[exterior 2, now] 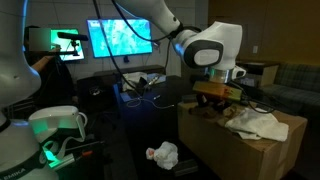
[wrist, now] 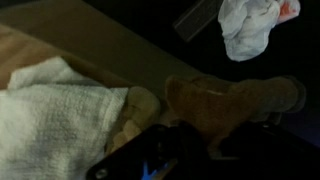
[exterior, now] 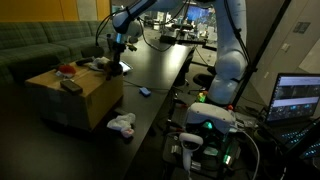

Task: Switch between all the objects on the box and on the table

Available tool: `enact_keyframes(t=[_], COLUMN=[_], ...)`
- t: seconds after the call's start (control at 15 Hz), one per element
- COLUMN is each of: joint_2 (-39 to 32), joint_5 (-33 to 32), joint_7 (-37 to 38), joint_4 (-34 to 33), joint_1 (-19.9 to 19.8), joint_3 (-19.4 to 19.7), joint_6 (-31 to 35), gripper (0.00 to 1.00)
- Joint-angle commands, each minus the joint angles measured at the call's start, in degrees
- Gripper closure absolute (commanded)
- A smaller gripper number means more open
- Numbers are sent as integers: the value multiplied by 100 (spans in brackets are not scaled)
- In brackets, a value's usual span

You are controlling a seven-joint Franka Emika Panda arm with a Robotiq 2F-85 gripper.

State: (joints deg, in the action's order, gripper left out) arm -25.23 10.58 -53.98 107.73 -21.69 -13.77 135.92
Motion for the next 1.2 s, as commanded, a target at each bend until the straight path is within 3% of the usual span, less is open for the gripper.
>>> enact_keyframes(t=[0.0,0.2,0.53,0.8,1.13], joint_2=[562,558,-222,-1062,-1705], joint_5=[208,200,-72,-419,-1130], joint_7=[-552,-743,-206,596,1721], joint_4=[907,1379,1739,1808,1739], joint_1=[94,130,454,774,1079], joint_3=[480,811,1222,1371,1557], joint_6=[-23,57,1188,2451,3083], gripper=[90,90,90,90,88])
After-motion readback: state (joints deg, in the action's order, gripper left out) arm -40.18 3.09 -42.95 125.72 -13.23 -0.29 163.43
